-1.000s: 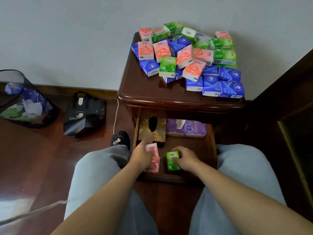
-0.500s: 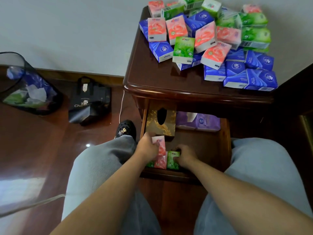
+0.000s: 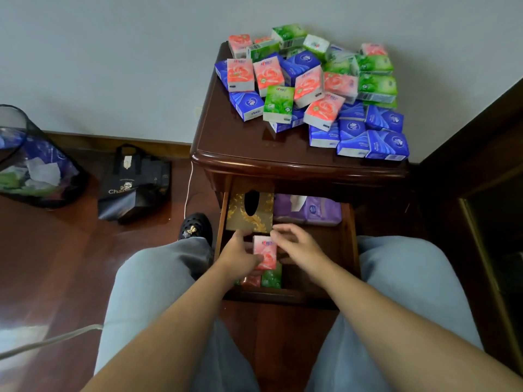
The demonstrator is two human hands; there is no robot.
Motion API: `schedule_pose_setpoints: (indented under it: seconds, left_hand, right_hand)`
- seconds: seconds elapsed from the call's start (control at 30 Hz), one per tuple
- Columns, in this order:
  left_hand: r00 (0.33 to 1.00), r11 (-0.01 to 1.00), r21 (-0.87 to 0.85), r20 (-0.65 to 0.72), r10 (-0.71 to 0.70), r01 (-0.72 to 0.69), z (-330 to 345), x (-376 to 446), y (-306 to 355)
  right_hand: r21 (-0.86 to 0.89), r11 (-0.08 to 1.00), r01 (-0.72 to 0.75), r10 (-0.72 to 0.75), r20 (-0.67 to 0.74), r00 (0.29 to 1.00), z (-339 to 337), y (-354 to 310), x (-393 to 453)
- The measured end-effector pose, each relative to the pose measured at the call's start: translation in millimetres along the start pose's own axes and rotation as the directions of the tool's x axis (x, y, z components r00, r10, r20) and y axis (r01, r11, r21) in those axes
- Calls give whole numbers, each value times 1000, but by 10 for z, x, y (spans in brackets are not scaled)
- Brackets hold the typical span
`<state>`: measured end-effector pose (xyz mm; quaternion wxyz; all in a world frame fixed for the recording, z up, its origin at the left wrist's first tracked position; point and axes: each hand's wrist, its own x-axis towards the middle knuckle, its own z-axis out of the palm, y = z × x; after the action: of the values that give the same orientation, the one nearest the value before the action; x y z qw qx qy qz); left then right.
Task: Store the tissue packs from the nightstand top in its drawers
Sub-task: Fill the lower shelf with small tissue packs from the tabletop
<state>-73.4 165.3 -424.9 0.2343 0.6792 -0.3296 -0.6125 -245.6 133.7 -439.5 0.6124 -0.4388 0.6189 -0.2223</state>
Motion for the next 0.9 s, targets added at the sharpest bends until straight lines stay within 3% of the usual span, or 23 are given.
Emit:
schedule_pose_setpoints:
  seconds: [0.07, 0.17, 0.23, 0.33, 0.43, 0.67, 0.9]
  left_hand:
    - [999, 999, -28, 32, 27, -27, 57, -17, -3]
    - [999, 999, 21, 35, 26, -27, 116, -12, -30]
    - [999, 974, 223, -13, 52, -48, 116, 2, -64]
    - [998, 820, 570, -10, 66, -49, 89, 21, -89]
    - [1000, 706, 708, 19, -9, -7, 124, 76, -90]
    - [987, 521, 853, 48, -154, 40, 140, 198, -32]
    - [960, 465, 883, 72, -271, 65, 159, 277, -70]
  right_hand:
    - [12, 1000, 10, -11, 95, 995, -52, -11, -85]
    - [-29, 999, 15, -13, 61, 998, -146, 68, -124]
    - [-122, 992, -2, -2, -38, 999, -223, 142, -104]
    - [-362, 930, -57, 16, -116, 993, -351, 282, -31]
    - [-549, 829, -104, 70, -83, 994, -390, 393, 28]
    - [-668, 735, -112, 115, -39, 993, -314, 568, 177]
    - [-780, 623, -62, 134, 28, 991, -251, 547, 332]
